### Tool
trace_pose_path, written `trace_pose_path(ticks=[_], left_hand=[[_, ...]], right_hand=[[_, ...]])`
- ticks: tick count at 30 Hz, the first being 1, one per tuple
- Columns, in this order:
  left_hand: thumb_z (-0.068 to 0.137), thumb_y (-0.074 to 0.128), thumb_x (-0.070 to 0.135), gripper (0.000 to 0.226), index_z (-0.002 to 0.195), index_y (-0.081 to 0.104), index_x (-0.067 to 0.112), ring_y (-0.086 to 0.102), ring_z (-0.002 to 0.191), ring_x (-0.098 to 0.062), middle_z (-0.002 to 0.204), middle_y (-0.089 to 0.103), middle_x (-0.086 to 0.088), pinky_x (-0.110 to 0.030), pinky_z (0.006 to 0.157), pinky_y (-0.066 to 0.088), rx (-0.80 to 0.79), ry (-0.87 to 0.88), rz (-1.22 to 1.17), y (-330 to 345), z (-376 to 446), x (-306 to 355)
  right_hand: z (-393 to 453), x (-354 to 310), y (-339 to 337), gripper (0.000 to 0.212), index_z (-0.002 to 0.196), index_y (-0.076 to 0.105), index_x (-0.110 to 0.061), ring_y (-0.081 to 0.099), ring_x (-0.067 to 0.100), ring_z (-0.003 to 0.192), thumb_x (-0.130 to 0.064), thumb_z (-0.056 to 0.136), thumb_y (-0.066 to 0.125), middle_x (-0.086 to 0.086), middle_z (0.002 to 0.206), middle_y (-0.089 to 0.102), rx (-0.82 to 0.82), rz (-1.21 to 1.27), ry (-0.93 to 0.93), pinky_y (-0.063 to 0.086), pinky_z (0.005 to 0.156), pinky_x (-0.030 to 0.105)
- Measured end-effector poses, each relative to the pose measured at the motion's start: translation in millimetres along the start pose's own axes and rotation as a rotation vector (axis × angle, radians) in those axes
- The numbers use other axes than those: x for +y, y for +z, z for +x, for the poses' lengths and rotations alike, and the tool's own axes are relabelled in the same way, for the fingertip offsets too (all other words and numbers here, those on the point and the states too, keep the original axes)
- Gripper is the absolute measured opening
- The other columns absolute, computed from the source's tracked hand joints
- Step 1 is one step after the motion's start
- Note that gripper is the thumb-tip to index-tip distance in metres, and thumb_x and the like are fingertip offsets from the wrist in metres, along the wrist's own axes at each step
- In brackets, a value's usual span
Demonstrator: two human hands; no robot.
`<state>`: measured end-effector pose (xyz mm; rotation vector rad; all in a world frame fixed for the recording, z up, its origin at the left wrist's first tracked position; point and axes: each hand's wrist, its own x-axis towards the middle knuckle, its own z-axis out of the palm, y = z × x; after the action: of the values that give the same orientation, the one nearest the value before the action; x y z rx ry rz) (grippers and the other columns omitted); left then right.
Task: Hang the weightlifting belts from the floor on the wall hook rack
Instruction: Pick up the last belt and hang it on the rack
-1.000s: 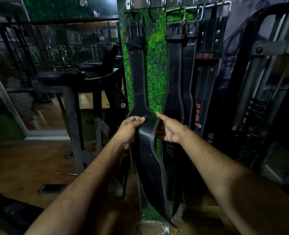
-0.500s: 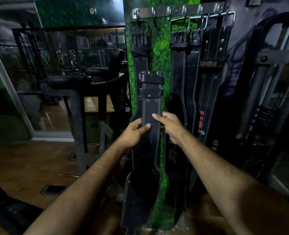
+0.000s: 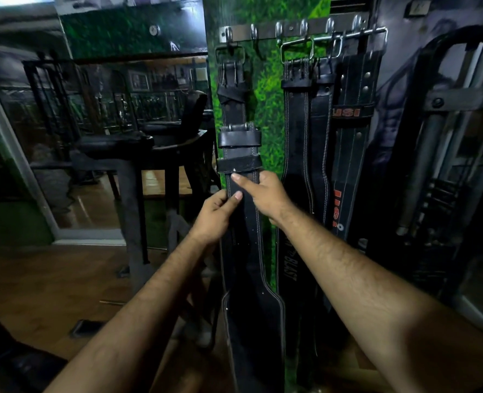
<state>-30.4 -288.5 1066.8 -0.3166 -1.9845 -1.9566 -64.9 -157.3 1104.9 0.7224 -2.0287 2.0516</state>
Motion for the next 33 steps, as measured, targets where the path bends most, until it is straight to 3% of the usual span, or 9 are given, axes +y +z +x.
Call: trace_pose_path(ticks=[3,7,10,12,16,20,24,29,33], left_hand=[[0.098,0.058,0.017,0.013,0.094,0.066,0.008,0.063,0.081,-0.024,0.090,0.068,-0.013,-0.038,0.075,0.054,-0.023,0.032,-0.081,5.4,-1.2,-9.0],[0.086,0.073,0.042,0.054,0.088,0.054,-0.008,0.048,0.082,-0.026,0.087,0.056,-0.012,-0.042,0.073,0.040,-0.035,0.011,-0.065,10.6,-1.6,-18.0],[0.095,0.063,0.016,0.019,0.089,0.063,-0.002,0.062,0.072,-0.013,0.078,0.068,-0.001,-0.025,0.067,0.051,-0.068,-0.028,-0.055,22.6,-10.0,-22.4],[0.096,0.058,0.006,0.013,0.100,0.067,-0.002,0.068,0.078,-0.011,0.088,0.074,-0.003,-0.024,0.072,0.055,-0.113,-0.058,-0.062,29.3,-19.4,-32.9],[0.094,0.061,0.008,0.015,0.100,0.069,-0.004,0.064,0.086,-0.022,0.095,0.072,-0.012,-0.035,0.081,0.052,-0.103,-0.096,-0.057,34.5,-28.0,-53.6],[0.093,0.064,0.010,0.009,0.090,0.073,0.011,0.067,0.077,-0.015,0.087,0.075,-0.005,-0.033,0.076,0.053,-0.120,-0.143,-0.020,28.4,-22.9,-58.1],[0.084,0.072,0.026,0.015,0.085,0.071,0.011,0.061,0.080,-0.024,0.086,0.070,-0.011,-0.036,0.075,0.048,-0.132,-0.145,0.019,18.7,-19.3,-60.9],[0.078,0.081,0.037,0.038,0.089,0.071,0.002,0.061,0.075,-0.022,0.085,0.069,-0.014,-0.031,0.070,0.050,-0.166,-0.203,0.034,3.1,-26.1,-66.8],[0.091,0.065,0.006,0.009,0.092,0.072,0.002,0.070,0.074,-0.012,0.087,0.076,-0.005,-0.026,0.070,0.056,-0.206,-0.237,0.036,-3.3,-41.7,-80.0]], right_hand=[[5.6,-10.2,-0.8,0.017,0.091,0.073,-0.006,0.069,0.008,0.075,-0.023,0.090,0.073,-0.001,0.084,0.075,0.015,-0.005,-0.029,0.057,0.074,0.029],[12.5,-25.0,2.3,0.013,0.086,0.071,-0.013,0.069,0.006,0.074,-0.025,0.088,0.075,0.001,0.085,0.077,0.124,0.044,-0.063,0.058,0.075,0.030],[20.2,-35.9,-4.4,0.020,0.093,0.070,-0.009,0.070,0.014,0.083,-0.027,0.088,0.075,0.010,0.096,0.077,0.207,0.053,-0.090,0.057,0.081,0.034],[25.7,-45.2,-13.0,0.009,0.088,0.069,-0.017,0.070,0.012,0.084,-0.025,0.088,0.075,0.000,0.090,0.076,0.249,0.080,-0.110,0.056,0.083,0.033],[30.1,-55.9,-26.2,0.023,0.071,0.060,-0.022,0.059,0.000,0.066,-0.020,0.088,0.075,-0.013,0.072,0.065,0.341,0.113,-0.132,0.049,0.069,0.021],[26.4,-55.4,-24.0,0.041,0.064,0.043,-0.019,0.043,0.003,0.056,-0.024,0.086,0.077,-0.007,0.061,0.046,0.412,0.141,-0.139,0.038,0.052,0.016],[22.2,-56.0,-23.6,0.053,0.059,0.031,-0.023,0.031,-0.005,0.037,-0.015,0.089,0.073,-0.019,0.038,0.034,0.449,0.162,-0.122,0.027,0.044,0.010],[17.4,-51.7,-16.0,0.042,0.062,0.042,-0.024,0.040,-0.008,0.045,-0.021,0.089,0.074,-0.019,0.056,0.044,0.426,0.179,-0.085,0.039,0.055,0.013],[15.2,-45.6,-11.1,0.041,0.064,0.042,-0.023,0.041,-0.005,0.050,-0.023,0.088,0.075,-0.018,0.056,0.046,0.391,0.200,-0.087,0.041,0.059,0.017]])
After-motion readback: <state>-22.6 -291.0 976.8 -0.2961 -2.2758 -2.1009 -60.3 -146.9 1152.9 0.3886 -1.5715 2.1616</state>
